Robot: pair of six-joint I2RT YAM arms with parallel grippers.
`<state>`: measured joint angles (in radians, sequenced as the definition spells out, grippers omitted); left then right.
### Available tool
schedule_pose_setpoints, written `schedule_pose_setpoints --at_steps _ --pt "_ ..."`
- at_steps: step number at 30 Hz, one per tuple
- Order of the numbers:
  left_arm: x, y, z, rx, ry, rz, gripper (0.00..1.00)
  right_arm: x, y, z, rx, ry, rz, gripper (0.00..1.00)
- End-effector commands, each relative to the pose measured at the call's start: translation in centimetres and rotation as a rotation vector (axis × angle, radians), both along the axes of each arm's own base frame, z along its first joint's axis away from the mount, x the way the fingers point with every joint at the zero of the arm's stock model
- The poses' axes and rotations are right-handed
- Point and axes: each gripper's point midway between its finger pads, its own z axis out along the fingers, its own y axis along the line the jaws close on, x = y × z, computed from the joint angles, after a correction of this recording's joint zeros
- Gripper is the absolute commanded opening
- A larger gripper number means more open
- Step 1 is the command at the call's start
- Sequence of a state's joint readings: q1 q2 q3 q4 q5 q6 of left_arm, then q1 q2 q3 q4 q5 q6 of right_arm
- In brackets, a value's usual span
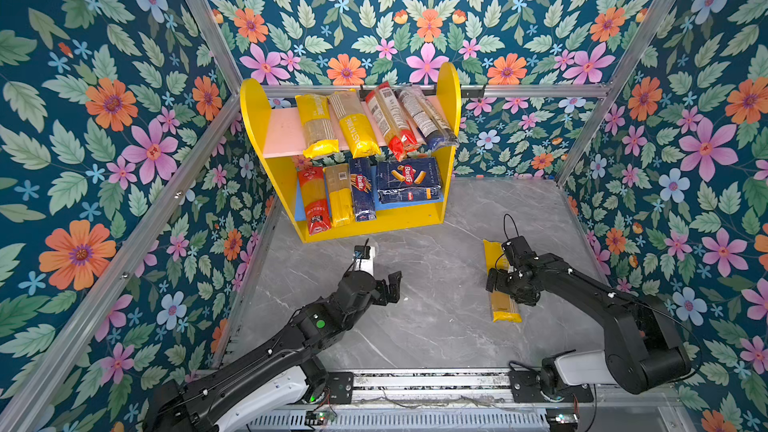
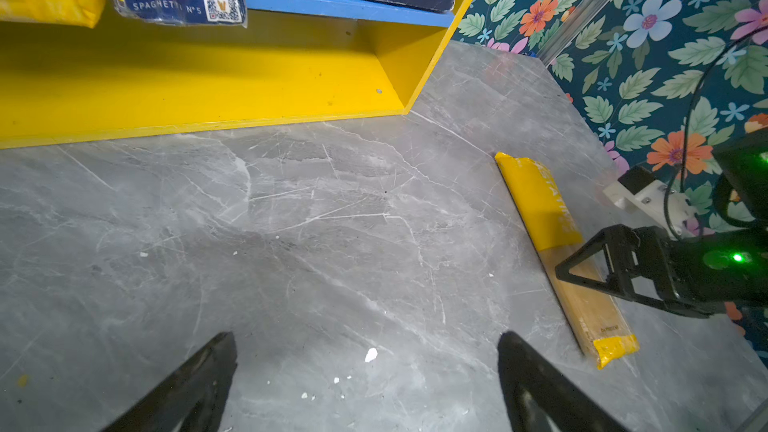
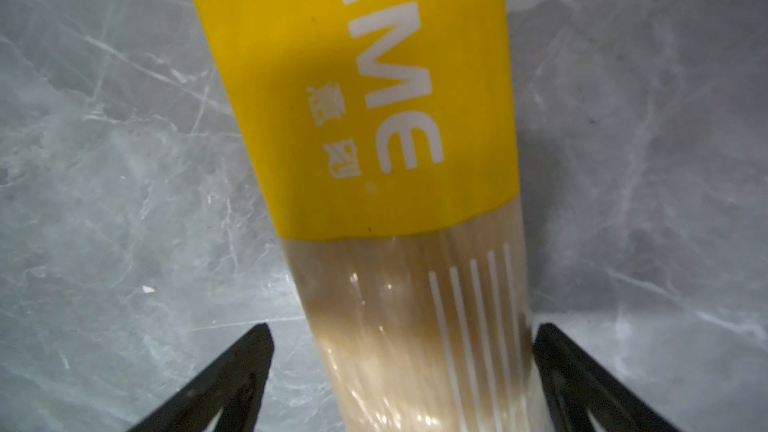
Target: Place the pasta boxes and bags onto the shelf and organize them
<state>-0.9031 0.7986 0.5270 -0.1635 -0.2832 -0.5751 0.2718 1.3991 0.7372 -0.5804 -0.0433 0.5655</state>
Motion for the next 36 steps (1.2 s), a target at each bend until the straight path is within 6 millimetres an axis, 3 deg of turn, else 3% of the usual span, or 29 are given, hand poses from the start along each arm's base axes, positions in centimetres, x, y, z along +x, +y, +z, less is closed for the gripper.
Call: schedule_pose_setpoints --at_steps 1,4,7,10,13,15,19,30,33,36 --pt "0.0 0.1 0.3 -0.003 -0.016 -0.004 0.98 0.4 0.7 0.0 0.037 -0.003 0.008 0.97" --pt "-0.2 0.4 0.1 0.003 -0.015 -0.003 0.97 0.5 1.0 -0.3 0.051 0.002 0.004 0.94" --pt "-0.4 0.8 0.1 0.002 -0.019 0.001 0.96 0.6 1.7 -0.5 0.087 0.014 0.009 0.81" --pt "-0.6 1.3 -0.2 0.009 -0.016 0.014 0.96 0.6 2.6 -0.8 0.126 0.023 0.018 0.61" --pt "-0.7 1.6 -0.5 0.013 -0.011 0.018 0.96 0.6 3.6 -0.7 0.121 0.022 0.034 0.53" --pt "-0.9 1.7 -0.7 0.014 -0.008 0.017 0.95 0.7 5.3 -0.4 0.128 0.012 0.068 0.46" --pt "-1.0 1.8 -1.1 0.020 -0.003 0.019 0.95 1.2 9.0 0.2 0.115 0.004 0.121 0.46" --pt "-1.8 3.8 -2.2 0.046 0.027 0.066 0.95 2.3 23.3 -0.7 0.112 0.038 0.311 0.52" --pt "-2.1 4.4 -2.7 0.052 0.040 0.084 0.95 2.5 26.0 -0.6 0.126 0.040 0.352 0.58" --pt "-2.4 5.0 -3.1 0.054 0.057 0.098 0.96 2.6 27.5 0.2 0.163 0.032 0.370 0.69"
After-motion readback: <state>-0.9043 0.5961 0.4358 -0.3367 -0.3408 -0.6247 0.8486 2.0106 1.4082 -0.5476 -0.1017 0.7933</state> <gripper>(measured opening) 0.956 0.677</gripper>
